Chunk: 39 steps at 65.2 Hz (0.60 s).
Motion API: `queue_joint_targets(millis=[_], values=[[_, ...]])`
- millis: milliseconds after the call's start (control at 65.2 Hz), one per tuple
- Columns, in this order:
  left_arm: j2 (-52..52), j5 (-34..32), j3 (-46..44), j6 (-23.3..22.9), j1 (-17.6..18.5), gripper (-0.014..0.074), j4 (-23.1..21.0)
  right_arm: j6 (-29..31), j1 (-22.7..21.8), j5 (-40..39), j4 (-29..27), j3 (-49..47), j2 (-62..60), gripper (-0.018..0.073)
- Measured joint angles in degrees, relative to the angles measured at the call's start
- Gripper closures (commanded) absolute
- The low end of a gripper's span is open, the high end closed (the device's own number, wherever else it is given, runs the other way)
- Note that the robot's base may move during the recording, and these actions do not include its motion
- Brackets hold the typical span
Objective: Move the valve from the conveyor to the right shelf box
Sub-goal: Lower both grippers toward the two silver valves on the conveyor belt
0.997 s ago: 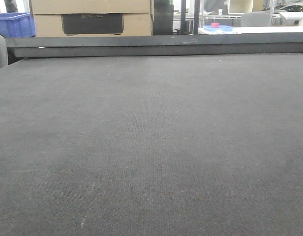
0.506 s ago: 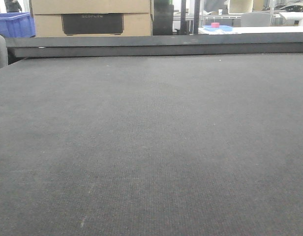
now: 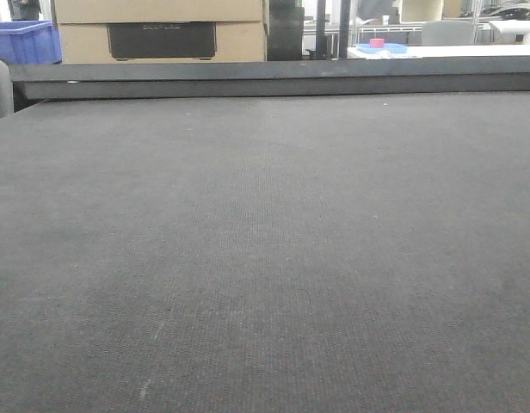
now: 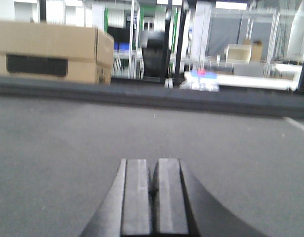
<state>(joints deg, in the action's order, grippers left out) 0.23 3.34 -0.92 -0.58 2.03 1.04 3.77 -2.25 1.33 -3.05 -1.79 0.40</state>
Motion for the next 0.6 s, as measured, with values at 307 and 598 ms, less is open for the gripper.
queue_joint_targets(millis=[307, 598], values=[[6.5, 15.9, -19.6, 0.0, 0.0, 0.0707, -1.6, 0.0, 0.0, 16.8, 0.0, -18.8, 6.4, 0.0727], [27.9, 25.4, -34.7, 0.0, 0.0, 0.0707, -2.9, 0.0, 0.0, 28.3, -0.1, -33.8, 28.4, 0.0727]])
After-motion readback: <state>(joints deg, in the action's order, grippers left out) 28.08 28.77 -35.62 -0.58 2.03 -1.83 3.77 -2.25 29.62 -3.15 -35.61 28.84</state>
